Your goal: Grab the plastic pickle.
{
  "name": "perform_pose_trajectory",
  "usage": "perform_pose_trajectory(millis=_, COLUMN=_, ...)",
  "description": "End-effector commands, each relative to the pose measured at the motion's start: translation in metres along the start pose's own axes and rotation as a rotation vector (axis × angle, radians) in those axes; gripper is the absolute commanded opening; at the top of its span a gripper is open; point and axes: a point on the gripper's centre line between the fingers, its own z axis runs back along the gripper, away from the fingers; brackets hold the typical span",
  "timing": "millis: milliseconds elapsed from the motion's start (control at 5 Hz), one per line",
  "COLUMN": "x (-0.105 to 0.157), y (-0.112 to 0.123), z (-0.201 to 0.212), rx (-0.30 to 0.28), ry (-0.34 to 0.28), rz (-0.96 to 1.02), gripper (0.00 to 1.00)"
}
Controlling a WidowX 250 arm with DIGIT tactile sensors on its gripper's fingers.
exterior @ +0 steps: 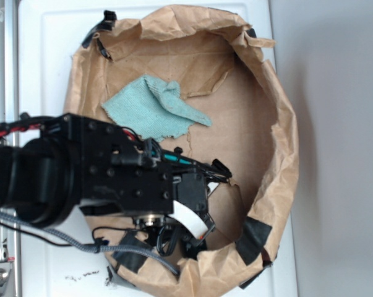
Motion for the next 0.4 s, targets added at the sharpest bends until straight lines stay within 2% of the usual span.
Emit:
perform_pose_trajectory(millis=0, x=-0.002, y=0.024, z=0.069, rx=-0.127, ry=-0.146, rz=-0.019, gripper=0.0)
perform_pose_trajectory(millis=200, x=-0.015, y=0.038, z=0.101, rx=-0.206, ry=-0.191, rz=-0.029, gripper=0.0)
